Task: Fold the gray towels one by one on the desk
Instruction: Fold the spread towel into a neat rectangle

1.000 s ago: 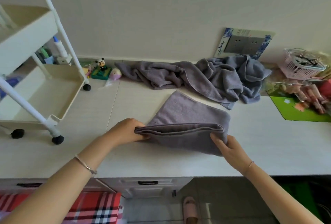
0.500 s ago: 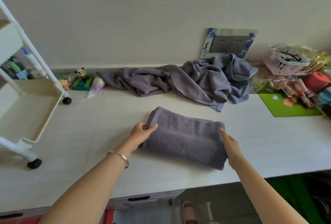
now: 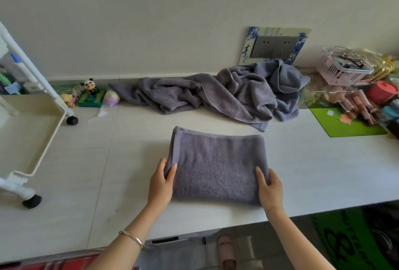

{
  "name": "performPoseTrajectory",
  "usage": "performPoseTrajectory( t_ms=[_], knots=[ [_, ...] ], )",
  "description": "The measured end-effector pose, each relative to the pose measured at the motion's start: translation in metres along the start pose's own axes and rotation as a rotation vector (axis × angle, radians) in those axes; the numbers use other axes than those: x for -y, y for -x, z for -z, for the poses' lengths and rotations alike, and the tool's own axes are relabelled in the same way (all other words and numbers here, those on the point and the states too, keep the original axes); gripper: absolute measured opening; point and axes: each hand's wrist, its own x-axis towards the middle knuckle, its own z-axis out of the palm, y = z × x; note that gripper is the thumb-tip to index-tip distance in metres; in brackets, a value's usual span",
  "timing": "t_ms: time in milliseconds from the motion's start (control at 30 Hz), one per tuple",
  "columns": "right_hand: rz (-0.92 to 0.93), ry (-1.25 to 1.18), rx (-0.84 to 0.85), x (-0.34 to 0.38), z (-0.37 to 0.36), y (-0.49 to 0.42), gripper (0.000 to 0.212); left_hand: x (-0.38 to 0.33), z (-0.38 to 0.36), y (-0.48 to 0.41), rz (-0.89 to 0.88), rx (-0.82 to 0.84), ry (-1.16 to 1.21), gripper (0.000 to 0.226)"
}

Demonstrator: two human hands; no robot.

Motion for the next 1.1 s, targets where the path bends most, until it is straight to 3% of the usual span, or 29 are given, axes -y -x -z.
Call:
performPoseTrajectory(
  t_ms=[400, 467, 500, 567, 633, 700, 800, 967, 1100],
  knots=[
    [0.032, 0.285, -0.102, -0.005, -0.006, -0.003, 0.021, 0.003, 0.005, -0.008, 0.134, 0.073, -0.169, 0.023],
    [0.171, 0.371, -0.172, 0.002, -0.009, -0.005, 0.03, -0.01, 0.005, -0.014, 0.08, 0.006, -0.308, 0.035],
    [0.275, 0.42, -0.18, 0.009, -0.014, -0.005, 0.033, -0.02, 0.002, -0.017, -0.031, -0.031, -0.355, 0.043],
    [0.461, 0.535, -0.103, 0.026, -0.031, -0.004, 0.038, -0.041, -0.012, -0.023, -0.302, -0.023, -0.453, 0.052],
    [0.56, 0.639, 0.027, 0.039, -0.055, -0.002, 0.053, -0.061, -0.033, -0.024, -0.377, 0.137, -0.545, 0.068],
    [0.576, 0.736, 0.148, 0.039, -0.074, 0.0, 0.068, -0.065, -0.053, -0.021, -0.3, 0.281, -0.623, 0.08],
    [0.503, 0.879, 0.274, 0.019, -0.076, -0.003, 0.072, -0.039, -0.067, -0.018, -0.249, 0.352, -0.739, 0.082],
    [0.51, 0.96, 0.279, -0.005, -0.046, -0.02, 0.068, -0.007, -0.058, -0.02, -0.256, 0.226, -0.793, 0.066],
    [0.478, 0.978, 0.258, -0.01, -0.033, -0.028, 0.074, -0.002, -0.055, -0.023, -0.166, 0.236, -0.77, 0.083]
  ],
)
